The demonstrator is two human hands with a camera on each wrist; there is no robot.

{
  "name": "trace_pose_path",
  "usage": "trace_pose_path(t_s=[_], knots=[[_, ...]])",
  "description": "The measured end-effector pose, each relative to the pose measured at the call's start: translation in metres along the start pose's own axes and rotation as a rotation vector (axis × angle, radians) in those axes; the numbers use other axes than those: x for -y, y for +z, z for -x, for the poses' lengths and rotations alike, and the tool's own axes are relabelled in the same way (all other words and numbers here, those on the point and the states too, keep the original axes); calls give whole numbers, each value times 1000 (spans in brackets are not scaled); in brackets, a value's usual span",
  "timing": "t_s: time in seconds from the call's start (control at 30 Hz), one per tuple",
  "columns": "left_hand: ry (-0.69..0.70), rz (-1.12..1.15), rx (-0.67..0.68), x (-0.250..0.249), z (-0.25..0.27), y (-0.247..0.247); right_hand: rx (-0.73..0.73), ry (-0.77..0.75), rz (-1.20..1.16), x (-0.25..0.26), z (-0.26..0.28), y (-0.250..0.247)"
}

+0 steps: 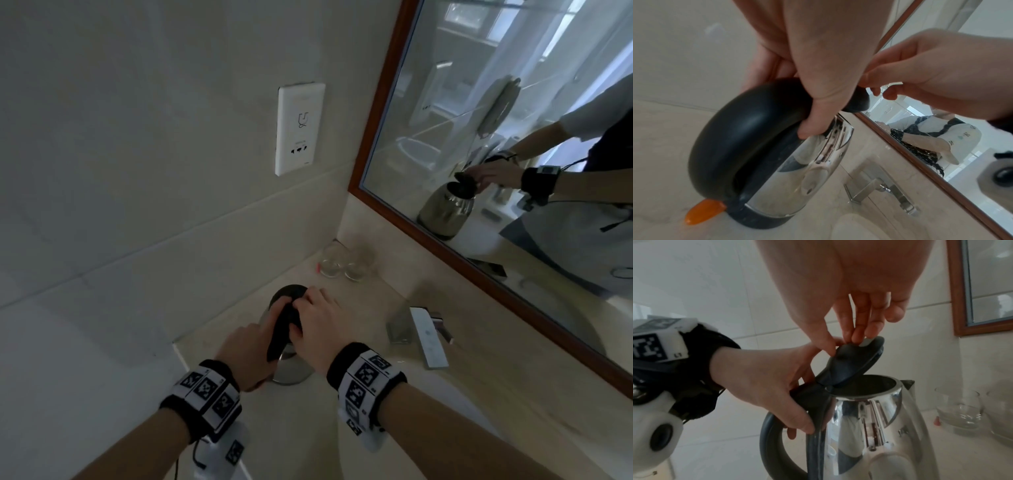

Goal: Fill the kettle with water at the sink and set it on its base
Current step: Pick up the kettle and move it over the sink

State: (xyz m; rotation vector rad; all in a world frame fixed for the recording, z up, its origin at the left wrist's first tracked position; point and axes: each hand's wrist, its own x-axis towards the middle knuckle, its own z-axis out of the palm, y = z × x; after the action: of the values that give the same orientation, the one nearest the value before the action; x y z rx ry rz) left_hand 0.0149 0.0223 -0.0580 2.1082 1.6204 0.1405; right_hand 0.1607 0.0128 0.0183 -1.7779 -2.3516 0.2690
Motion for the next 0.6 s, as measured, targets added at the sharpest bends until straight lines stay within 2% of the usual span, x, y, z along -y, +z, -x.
trace_pose_path(t_s=[0.17, 0.3, 0.43, 0.6], knots=[[-12, 155, 1, -18, 2, -8, 33, -54, 43, -16, 6, -19], [86, 250, 38, -40, 2, -10, -62, -53, -4, -42, 14, -45], [194, 335, 154, -64, 10, -5, -216, 89, -62, -87, 28, -79], [301, 418, 289, -97, 12, 16, -184, 324, 29, -166, 71, -104]])
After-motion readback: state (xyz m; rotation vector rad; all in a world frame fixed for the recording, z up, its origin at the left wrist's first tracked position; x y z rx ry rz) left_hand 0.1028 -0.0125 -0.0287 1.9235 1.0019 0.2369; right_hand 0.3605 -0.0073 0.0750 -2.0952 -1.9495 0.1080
